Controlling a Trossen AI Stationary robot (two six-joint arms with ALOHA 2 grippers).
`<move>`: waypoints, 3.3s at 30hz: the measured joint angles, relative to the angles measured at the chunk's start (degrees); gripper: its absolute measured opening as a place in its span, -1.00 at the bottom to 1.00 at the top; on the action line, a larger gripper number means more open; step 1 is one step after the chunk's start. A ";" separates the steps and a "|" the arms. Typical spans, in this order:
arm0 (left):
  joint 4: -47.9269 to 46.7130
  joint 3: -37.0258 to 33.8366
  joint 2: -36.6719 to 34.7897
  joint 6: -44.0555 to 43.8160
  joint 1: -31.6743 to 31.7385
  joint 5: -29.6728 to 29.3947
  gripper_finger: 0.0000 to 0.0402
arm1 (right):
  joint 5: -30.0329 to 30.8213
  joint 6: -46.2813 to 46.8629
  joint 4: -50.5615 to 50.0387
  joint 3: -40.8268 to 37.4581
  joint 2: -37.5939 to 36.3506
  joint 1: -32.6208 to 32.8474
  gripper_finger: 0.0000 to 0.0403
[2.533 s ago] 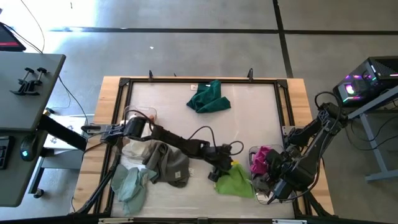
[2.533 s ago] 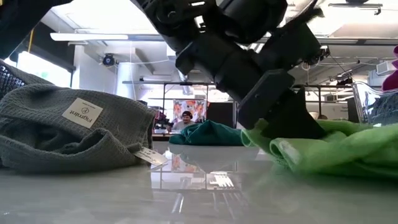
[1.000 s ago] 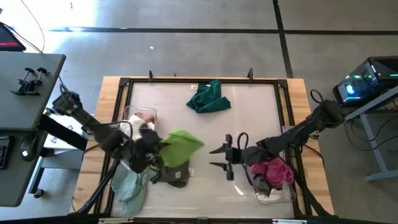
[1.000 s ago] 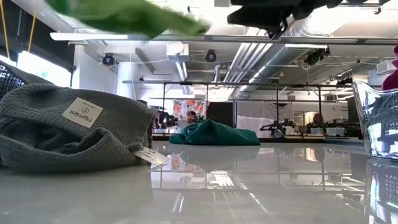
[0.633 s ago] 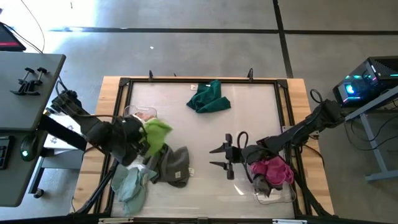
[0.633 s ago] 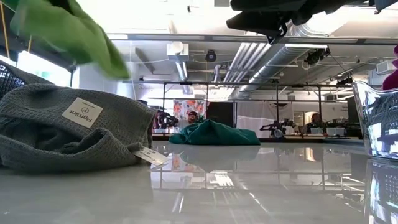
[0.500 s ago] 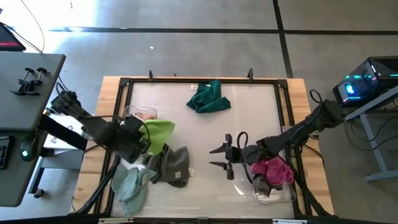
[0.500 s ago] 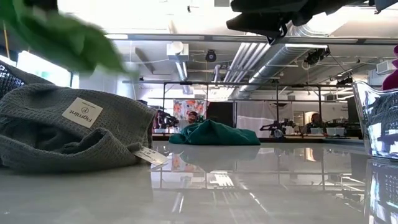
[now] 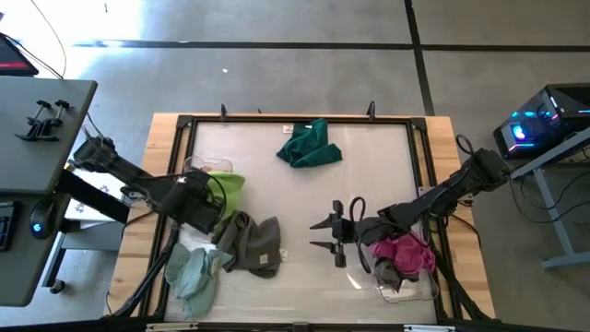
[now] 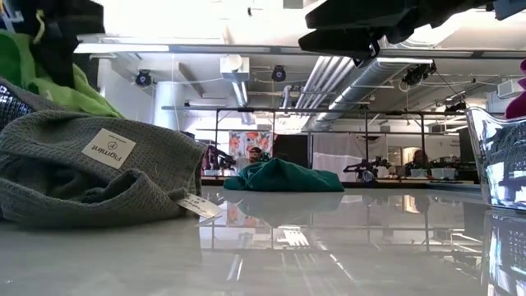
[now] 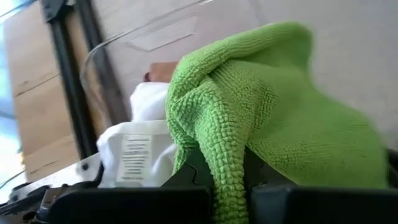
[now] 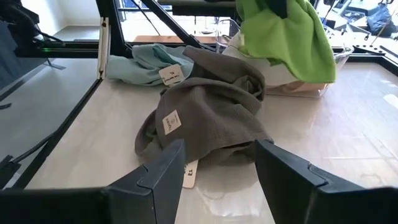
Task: Sort towels by color in basket
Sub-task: Put the green towel into the left transparent bin
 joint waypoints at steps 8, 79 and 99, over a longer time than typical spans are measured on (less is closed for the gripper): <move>-0.05 -10.37 0.00 3.13 8.22 6.27 -1.00 | -1.03 0.01 0.13 0.02 0.00 0.00 -0.06; 36.72 -22.33 0.33 14.59 16.46 15.64 -0.90 | -2.82 -0.19 0.04 0.04 0.00 -0.11 -0.06; 6.01 8.67 0.11 20.52 16.44 15.58 -0.37 | -2.75 -0.19 0.09 0.04 0.00 -0.11 -0.06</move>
